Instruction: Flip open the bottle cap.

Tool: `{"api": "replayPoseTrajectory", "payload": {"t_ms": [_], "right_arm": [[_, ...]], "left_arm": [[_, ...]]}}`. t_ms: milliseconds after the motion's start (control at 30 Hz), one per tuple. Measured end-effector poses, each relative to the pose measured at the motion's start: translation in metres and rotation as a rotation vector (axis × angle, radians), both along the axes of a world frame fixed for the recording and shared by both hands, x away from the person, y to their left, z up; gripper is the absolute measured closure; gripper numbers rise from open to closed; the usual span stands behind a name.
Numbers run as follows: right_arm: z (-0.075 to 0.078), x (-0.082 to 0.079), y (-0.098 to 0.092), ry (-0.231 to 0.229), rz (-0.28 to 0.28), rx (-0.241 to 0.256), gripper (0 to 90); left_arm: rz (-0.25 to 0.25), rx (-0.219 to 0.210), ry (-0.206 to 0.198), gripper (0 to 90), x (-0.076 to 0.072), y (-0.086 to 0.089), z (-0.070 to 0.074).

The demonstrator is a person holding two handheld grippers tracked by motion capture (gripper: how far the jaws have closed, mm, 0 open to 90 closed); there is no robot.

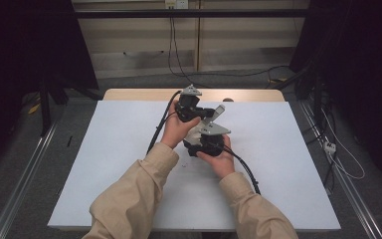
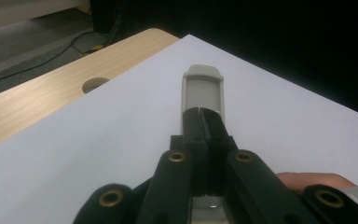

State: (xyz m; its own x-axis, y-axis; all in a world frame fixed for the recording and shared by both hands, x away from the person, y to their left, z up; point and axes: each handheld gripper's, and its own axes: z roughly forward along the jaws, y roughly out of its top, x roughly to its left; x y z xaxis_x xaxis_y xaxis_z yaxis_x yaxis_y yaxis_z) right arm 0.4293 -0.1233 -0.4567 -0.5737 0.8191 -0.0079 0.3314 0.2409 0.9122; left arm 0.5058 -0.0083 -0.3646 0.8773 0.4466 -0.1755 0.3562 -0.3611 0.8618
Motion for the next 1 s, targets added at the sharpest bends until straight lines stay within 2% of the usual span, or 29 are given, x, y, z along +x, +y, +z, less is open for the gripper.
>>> {"api": "replayPoseTrajectory", "payload": {"t_ms": [100, 1000], "right_arm": [[0.0, 0.0, 0.0001, -0.001, 0.0, -0.001, 18.5], [0.0, 0.0001, -0.0006, 0.003, -0.001, 0.001, 18.5]], "left_arm": [[-0.003, 0.002, 0.011, 90.0, 0.0008, -0.0008, -0.0021], [-0.006, 0.011, 0.015, 90.0, 0.0012, -0.0018, -0.005]]}}
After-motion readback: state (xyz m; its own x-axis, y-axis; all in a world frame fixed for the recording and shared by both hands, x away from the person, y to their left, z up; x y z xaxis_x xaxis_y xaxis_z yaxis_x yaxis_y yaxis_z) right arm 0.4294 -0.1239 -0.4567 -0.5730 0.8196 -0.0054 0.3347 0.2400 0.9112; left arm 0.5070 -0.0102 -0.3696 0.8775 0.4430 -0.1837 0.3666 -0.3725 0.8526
